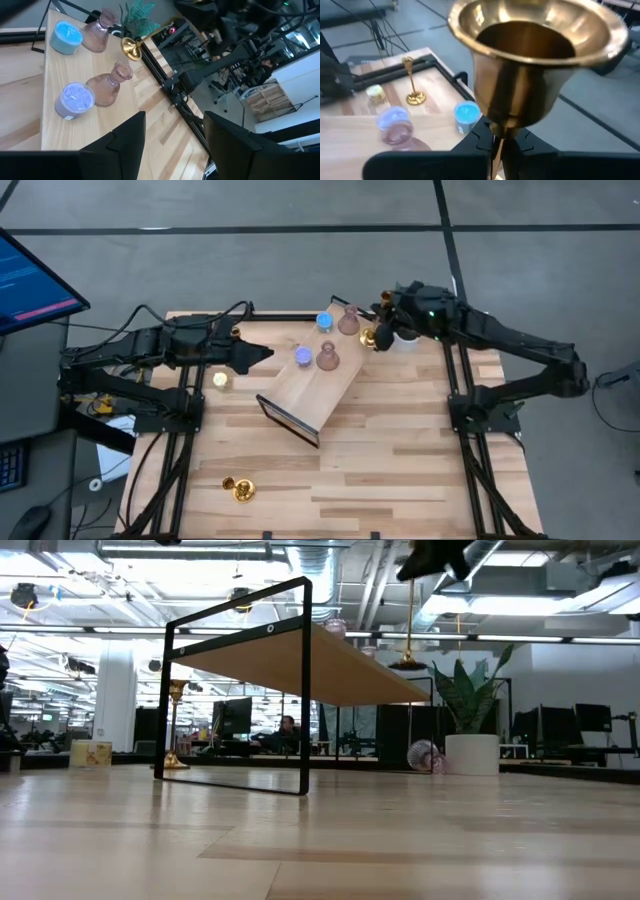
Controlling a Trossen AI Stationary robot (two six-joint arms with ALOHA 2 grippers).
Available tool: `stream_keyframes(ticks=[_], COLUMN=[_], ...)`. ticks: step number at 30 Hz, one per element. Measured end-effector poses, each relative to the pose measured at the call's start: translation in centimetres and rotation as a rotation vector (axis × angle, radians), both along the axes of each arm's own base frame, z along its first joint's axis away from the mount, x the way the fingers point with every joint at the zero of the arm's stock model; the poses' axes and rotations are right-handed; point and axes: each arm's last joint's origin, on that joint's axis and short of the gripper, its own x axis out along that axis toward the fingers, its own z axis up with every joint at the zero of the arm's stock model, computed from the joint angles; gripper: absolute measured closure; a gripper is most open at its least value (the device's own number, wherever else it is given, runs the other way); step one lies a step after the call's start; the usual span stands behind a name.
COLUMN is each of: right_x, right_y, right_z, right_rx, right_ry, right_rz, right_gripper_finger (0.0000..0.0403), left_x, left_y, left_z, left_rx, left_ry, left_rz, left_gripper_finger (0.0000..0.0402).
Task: Pick & Place candle stick holders
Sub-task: Put the bottom right candle holder on the shelf, then put the glass candle holder on the shelf
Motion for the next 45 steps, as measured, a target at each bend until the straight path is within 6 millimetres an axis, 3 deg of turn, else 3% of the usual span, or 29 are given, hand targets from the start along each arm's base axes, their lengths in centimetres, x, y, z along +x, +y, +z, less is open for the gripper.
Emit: stream_keyframes(ticks=[10,21,29,41,45], right_x=[2.0,1.8,3.0,2.2,2.1], right_y=[-2.3,-3.2,-3.9,-4.0,-3.9], right_z=[-2.3,-2.2,-3.0,-3.0,-3.2], right_rx=[0.062,0.062,0.083,0.094,0.103], right_ry=[0.088,0.066,0.068,0.093,0.117], right_rz=[0.046,0.077,0.090,0.080,0.081], right_gripper_finger=[0.0402,0.0403,0.0402,0.0377,0.0336], left_x=[0.0,0.1,0.1,0.1,0.1], left_y=[0.0,0.0,0.0,0.0,0.0], left_z=[0.1,0.2,0.2,0.3,0.3], left_rx=[0.000,0.000,0.000,0.000,0.000], left_ry=[-0.014,-0.022,-0.023,-0.037,-0.037], left_rz=[0.000,-0.001,-0.002,-0.002,-0.002], left_gripper_finger=[0.0202,0.0202,0.0202,0.0202,0.0202])
